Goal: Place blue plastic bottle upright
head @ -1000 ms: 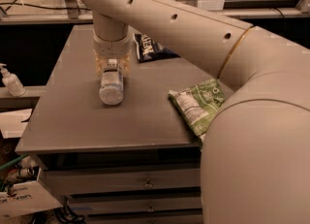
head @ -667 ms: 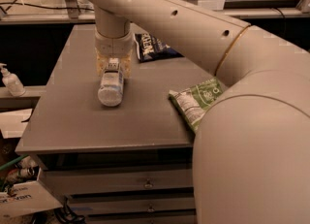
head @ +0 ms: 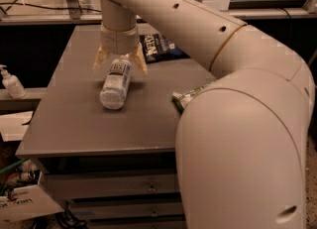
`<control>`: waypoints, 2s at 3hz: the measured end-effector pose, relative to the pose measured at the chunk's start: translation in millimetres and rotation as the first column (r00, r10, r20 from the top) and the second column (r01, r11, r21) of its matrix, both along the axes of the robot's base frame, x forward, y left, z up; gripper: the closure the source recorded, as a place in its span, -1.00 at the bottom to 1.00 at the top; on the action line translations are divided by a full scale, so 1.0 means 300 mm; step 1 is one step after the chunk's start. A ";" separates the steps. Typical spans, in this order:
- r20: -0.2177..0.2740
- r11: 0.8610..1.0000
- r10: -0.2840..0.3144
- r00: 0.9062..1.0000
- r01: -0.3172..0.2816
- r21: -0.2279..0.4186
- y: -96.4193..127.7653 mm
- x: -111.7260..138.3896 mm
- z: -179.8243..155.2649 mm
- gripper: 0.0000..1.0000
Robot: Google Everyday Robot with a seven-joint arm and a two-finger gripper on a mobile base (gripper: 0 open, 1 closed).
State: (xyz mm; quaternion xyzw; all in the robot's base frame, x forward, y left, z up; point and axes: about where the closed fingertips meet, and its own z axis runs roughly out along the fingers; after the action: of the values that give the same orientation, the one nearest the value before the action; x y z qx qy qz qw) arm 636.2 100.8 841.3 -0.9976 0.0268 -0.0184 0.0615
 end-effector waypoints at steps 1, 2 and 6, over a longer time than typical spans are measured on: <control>0.005 0.999 -0.047 0.999 0.047 0.019 -0.003 0.022 -0.008 -1.00; 0.017 0.999 -0.038 0.999 0.038 0.014 -0.007 0.056 -0.044 -1.00; 0.067 1.000 -0.016 0.998 0.016 0.004 0.041 0.110 -0.002 0.73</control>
Offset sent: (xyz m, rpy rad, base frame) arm 0.0051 -0.0103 -0.0036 0.0061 0.0031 -0.0577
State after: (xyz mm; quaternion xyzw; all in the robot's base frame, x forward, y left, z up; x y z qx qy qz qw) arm 669.1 113.1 840.8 -0.9960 0.0328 -0.0525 0.0640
